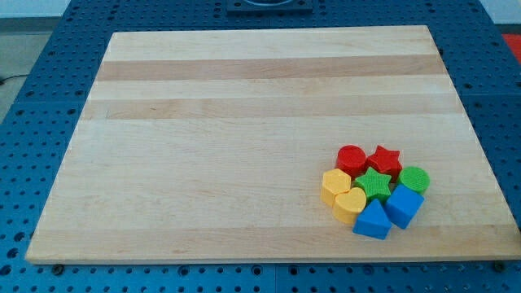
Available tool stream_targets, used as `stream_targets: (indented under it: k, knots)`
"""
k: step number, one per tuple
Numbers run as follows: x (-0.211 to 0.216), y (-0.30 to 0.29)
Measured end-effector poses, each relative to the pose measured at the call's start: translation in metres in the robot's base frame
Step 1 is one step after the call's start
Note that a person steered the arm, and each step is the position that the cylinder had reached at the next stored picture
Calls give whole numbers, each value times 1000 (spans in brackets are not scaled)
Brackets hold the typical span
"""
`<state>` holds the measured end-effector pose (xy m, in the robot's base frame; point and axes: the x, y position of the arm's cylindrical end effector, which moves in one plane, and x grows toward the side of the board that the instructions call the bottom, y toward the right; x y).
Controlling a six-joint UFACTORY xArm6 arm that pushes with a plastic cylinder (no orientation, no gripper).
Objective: Push the yellow heart from the group of blocks
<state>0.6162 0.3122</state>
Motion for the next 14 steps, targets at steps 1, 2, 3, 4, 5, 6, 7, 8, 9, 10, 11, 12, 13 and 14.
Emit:
stream_targets:
  k: [1,2,3,4,5,6,7,8,9,10,11,12,13,14]
  knots:
    - [0,-28]
    - [2,-101]
    - [2,-154]
    - [-2,-167]
    - [-20,-167]
    - [-32,-195]
    - [-32,-227]
    - [-9,-199]
    - [-23,-248]
    - [-45,-297]
    - [-76,-327]
    - [-90,-369]
    - [-96,-396]
    - [-113,-397]
